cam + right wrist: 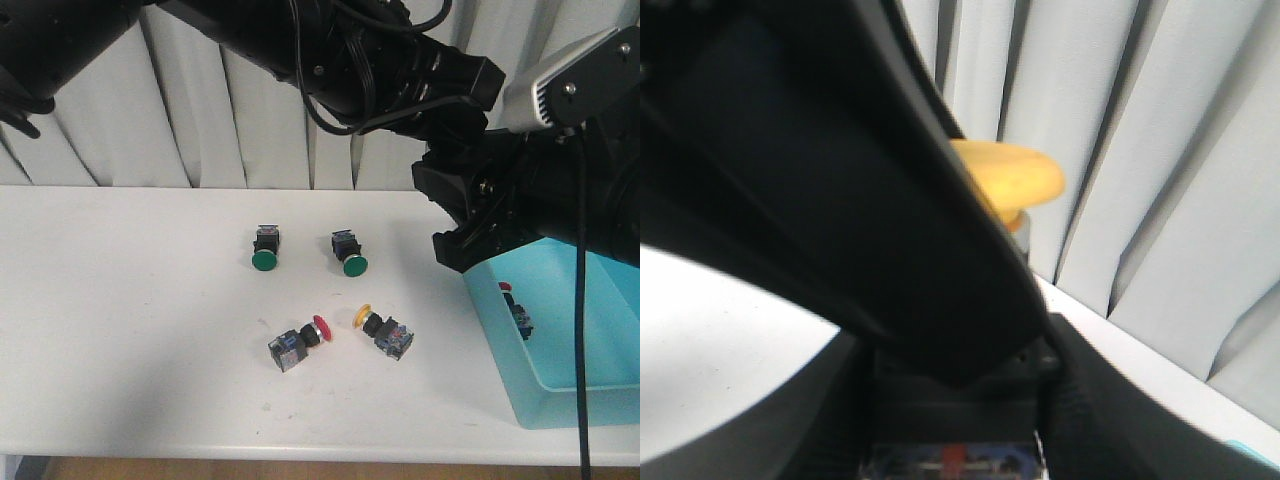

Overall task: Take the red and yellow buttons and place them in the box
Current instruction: 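Carry the yellow button with the right gripper over the blue box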

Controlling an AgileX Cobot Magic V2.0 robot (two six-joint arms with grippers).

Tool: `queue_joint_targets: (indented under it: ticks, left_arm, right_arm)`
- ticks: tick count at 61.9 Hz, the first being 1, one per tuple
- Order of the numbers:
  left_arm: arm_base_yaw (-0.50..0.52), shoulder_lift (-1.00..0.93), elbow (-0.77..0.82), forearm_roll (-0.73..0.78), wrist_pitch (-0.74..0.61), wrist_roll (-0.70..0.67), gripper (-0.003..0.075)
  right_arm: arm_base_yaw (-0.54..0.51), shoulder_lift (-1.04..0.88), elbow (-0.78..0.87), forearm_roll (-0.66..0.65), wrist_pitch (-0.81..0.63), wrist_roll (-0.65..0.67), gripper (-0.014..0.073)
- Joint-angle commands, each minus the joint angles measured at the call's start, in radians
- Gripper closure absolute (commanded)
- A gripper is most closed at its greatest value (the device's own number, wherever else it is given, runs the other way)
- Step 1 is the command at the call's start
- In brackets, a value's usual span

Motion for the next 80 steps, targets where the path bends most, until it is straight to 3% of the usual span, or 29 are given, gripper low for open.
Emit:
queue_joint_targets:
  ticks: [1,13,25,34,61,80]
  left_arm:
    - [-0.024,-0.054,-0.03,-0.023,-0.062,0.018,0.0671]
    - [-0.072,-0.054,-0.03,0.052,-0.07,0.108,0.0528]
    - [-0.091,-0.054,-0.03,0.099,-0.072,0.108,0.0337]
    - [-0.091,-0.054,-0.03,0.1,-0.072,0.108,0.0242]
    - [-0.091,-0.057,-0.03,0.094,-0.065,0.108,0.023]
    - [-0.091,-0.088,-0.03,0.174,-0.107,0.108,0.0232]
  right_arm:
    - [0.001,-0.014,-0.036,0.015,-0.053,-0.011,0.0601]
    - [0.001,-0.014,-0.036,0.012,-0.053,-0.011,0.0601]
    - [0.001,-0.014,-0.036,0.011,-0.053,-0.031,0.06]
    - [0.001,-0.014,-0.036,0.009,-0.057,-0.03,0.0597]
    - [-0.017,0.006,-0.032,0.006,-0.124,-0.029,0.0596]
    - [-0.236,0.006,-0.032,0.008,-0.117,0.024,0.0594]
